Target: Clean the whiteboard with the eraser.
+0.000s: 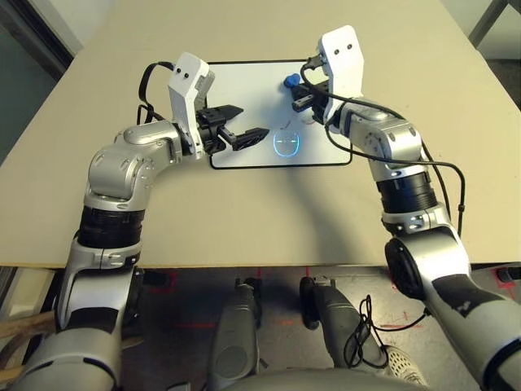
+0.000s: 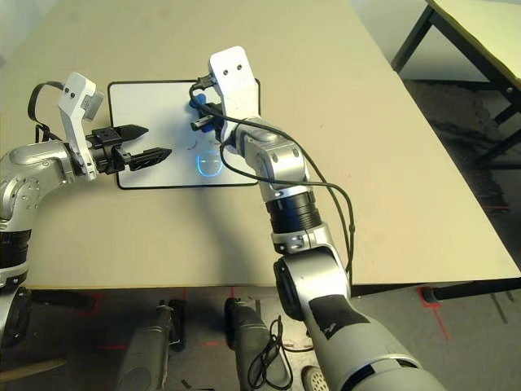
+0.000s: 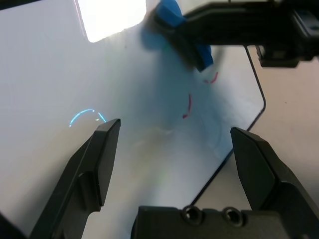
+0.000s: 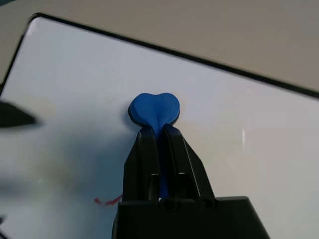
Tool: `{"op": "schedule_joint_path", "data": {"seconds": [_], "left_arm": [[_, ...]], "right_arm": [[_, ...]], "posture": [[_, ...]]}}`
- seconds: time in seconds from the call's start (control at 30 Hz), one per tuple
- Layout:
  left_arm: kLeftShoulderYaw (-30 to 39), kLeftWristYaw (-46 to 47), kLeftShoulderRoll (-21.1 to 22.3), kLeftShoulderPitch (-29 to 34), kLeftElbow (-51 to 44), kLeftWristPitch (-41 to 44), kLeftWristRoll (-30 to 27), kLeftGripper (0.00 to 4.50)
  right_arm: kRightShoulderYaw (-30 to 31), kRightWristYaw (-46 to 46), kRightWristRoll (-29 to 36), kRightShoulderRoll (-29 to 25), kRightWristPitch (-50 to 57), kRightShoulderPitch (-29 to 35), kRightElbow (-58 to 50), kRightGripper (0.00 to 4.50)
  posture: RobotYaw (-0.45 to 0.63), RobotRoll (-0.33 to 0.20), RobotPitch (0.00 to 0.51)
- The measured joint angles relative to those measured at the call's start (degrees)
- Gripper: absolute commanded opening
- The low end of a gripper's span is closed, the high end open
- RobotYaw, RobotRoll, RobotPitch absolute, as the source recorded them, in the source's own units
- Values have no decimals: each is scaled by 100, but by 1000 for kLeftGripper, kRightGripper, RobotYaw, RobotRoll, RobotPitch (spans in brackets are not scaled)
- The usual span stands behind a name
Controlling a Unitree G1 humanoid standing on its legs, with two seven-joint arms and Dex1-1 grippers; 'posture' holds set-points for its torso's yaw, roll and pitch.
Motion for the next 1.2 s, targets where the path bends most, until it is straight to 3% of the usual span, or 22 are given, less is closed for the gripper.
{"op": "schedule_joint_path", "data": {"seconds": [0.33, 0.5, 0.63, 0.8, 1.2], "left_arm": [[0, -9, 7, 0, 0, 2, 1, 4500], [0, -25, 11, 0, -1, 4, 0, 4500], [-2, -30, 11, 7, -7, 23, -1, 4500], [-2, -30, 11, 9, -17, 46, -1, 4500], [-3, -38, 9, 8, -29, 77, -1, 4500]], "right_arm": [[297, 168, 11, 89, 309, 432, -323, 1], [172, 137, 10, 73, 67, -119, 357, 1], [-269, -113, -17, -93, -327, -711, 1007, 1], [-376, -153, -34, -70, -566, -826, 1189, 1], [160, 94, -19, 142, 107, 149, -97, 1]], "posture": [[84, 0, 270], [84, 0, 272], [84, 0, 271], [85, 0, 271], [84, 0, 274]]}}
